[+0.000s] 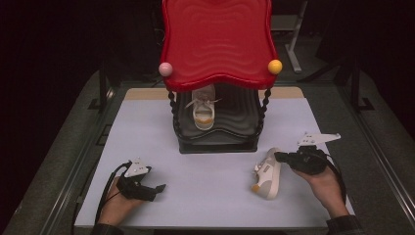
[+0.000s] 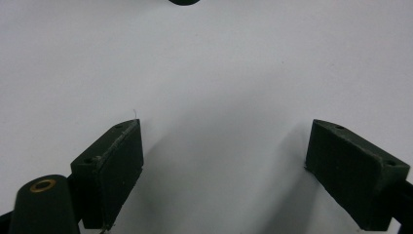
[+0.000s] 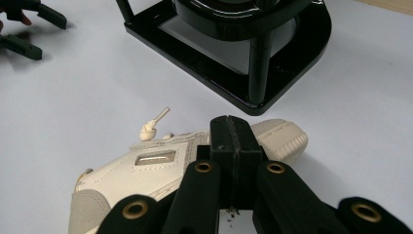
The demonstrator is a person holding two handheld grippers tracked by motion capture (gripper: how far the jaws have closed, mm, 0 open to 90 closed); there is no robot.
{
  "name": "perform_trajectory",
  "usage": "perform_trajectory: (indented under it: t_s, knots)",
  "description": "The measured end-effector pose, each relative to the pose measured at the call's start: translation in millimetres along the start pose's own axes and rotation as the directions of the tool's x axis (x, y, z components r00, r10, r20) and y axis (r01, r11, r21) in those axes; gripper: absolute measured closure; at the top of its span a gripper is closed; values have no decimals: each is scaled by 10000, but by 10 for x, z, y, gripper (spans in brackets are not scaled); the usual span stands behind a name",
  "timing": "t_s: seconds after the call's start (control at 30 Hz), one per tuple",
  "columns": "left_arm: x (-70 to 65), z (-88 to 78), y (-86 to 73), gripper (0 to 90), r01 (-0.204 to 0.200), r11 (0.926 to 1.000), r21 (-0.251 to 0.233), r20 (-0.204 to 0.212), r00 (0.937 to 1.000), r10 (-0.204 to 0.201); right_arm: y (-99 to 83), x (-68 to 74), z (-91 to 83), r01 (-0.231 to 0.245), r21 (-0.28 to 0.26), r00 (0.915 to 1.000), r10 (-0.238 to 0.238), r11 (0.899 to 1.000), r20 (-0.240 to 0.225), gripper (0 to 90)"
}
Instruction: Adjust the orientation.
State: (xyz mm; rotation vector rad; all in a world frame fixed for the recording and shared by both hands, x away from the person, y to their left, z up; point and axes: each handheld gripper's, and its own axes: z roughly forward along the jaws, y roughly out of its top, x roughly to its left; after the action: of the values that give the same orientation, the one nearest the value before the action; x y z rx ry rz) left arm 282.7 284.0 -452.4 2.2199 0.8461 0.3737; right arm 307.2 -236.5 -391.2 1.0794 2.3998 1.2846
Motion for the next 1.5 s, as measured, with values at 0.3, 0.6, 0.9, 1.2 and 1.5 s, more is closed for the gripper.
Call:
perform_trajectory:
  t_s: [0.3,0.6,0.9,1.2,1.5]
  knots:
    - [1,1,0,132,8,10000,-4,8,10000,-8,-92,-36,-105,-221,-116,9996,222,9997,152,896]
    - [5,3,2,132,14,10000,14,33,10000,-14,-222,-108,-232,-452,-73,9981,455,9989,411,896]
    - [6,4,3,132,24,10000,10,45,10000,-24,-386,-197,-309,-828,142,9944,817,9965,672,896]
    - [8,6,5,131,19,10000,21,70,10000,-19,-536,-304,-231,-1411,796,9884,1358,9868,685,897]
    - [6,5,3,132,14,10000,1,53,10000,-14,-566,-299,-318,-1524,607,9860,1476,9865,771,896]
